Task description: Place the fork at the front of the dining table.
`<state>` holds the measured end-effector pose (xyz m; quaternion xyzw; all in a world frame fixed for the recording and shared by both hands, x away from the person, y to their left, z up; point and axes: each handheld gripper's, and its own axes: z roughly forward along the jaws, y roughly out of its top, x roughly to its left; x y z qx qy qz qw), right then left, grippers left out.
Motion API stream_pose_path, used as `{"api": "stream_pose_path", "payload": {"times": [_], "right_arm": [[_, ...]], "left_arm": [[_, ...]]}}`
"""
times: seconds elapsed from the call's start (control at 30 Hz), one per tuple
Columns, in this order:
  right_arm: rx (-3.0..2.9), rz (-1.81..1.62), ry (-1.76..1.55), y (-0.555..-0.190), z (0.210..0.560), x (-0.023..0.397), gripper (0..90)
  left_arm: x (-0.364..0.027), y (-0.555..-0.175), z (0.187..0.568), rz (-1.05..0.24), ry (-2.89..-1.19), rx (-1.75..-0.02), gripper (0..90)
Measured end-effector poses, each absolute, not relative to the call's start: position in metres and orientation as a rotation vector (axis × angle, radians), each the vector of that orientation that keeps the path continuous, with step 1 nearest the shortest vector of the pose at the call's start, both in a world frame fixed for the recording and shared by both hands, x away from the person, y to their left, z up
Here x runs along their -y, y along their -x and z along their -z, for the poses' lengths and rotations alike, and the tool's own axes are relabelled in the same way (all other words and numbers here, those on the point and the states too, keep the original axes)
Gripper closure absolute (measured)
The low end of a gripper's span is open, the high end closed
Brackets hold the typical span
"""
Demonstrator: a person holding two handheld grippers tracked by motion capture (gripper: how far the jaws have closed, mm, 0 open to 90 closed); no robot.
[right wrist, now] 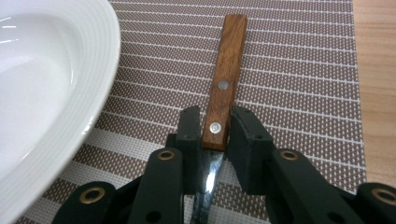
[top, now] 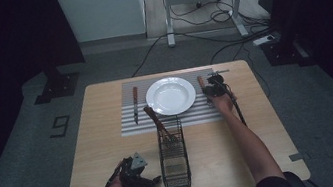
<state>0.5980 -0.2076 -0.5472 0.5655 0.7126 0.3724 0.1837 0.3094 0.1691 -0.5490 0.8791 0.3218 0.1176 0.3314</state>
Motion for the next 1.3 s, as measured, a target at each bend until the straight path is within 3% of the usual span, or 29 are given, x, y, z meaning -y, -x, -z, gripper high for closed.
{"api": "stream_pose_path", "payload": {"times": [0.6,1.0,1.3], "right_arm": [[-1.975,-1.041,-1.601,-0.599,0.548,0.208,73.1],[-1.965,-1.106,-1.550,-0.585,0.528,0.216,64.1],[-2.026,-1.154,-1.551,-0.563,0.524,0.229,50.7]], "left_arm": [[-0.169,-0.309,0.549,-0.307,-2.298,-0.841,0.0],[-0.169,-0.309,0.549,-0.307,-2.298,-0.841,0.0],[-0.169,-0.309,0.549,-0.307,-2.297,-0.841,0.0]]}}
